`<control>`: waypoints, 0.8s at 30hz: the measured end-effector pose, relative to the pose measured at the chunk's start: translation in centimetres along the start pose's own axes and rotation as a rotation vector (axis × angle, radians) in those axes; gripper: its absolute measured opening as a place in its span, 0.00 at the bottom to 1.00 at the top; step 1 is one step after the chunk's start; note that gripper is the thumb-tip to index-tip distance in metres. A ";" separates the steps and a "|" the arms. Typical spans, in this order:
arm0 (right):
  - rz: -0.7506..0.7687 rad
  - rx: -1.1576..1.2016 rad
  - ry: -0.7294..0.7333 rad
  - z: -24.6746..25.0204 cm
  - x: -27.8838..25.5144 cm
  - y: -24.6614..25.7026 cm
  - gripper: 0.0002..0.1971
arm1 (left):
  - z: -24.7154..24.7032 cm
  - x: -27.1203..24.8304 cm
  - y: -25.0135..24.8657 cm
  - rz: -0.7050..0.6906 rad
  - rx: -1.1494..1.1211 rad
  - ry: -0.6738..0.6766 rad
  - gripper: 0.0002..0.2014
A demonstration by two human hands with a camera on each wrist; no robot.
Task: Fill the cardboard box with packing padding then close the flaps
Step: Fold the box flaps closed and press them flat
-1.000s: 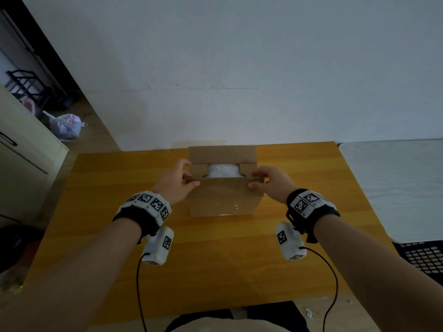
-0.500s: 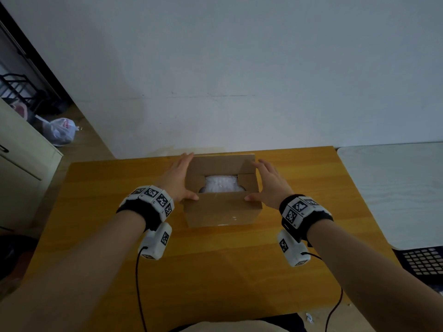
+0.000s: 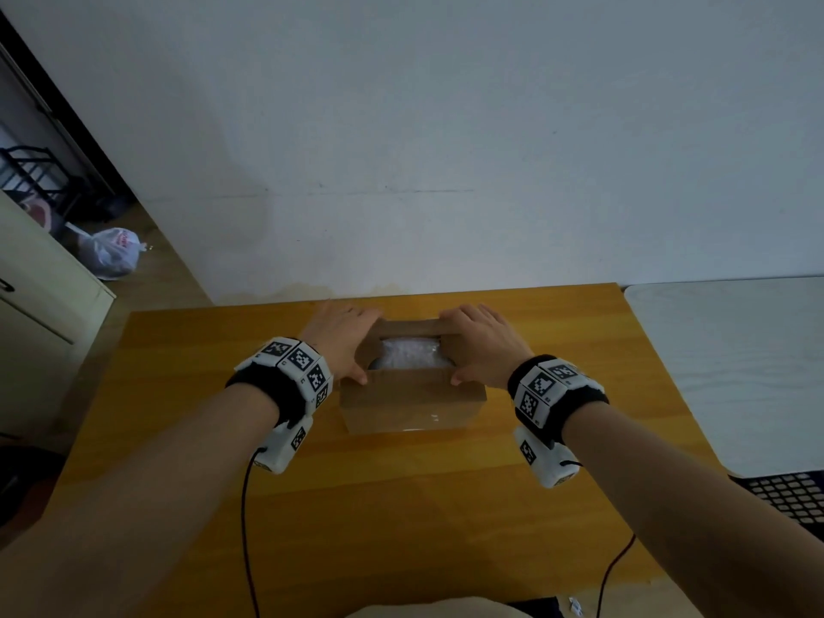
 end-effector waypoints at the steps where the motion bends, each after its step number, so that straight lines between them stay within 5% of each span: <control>1: 0.014 0.000 -0.006 -0.1 -0.2 0.1 0.41 | -0.1 -0.2 -0.3 -0.024 -0.004 0.002 0.40; 4: 0.013 0.042 0.014 -0.7 -1.1 0.4 0.29 | -0.9 -1.1 -1.3 -0.088 -0.069 0.061 0.36; 11: 0.049 0.031 0.172 -2.8 -2.1 1.5 0.23 | -3.9 -2.6 -3.3 -0.137 -0.005 0.225 0.28; 15: 0.041 0.042 0.227 -4.4 -2.6 1.4 0.27 | -5.0 -2.9 -3.8 -0.117 0.058 0.265 0.35; 24: 0.099 -0.057 0.187 -7.2 -2.6 0.5 0.34 | -6.6 -3.4 -4.8 -0.005 0.050 0.180 0.32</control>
Point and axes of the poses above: each hand's wrist, its own x-axis towards the middle knuckle, its own z-axis out of the back of the hand, y = z × x, the point moved 5 cm from there along x, towards the middle knuckle, and after that the axes turned 9 degrees about x, right-handed, at the moved point
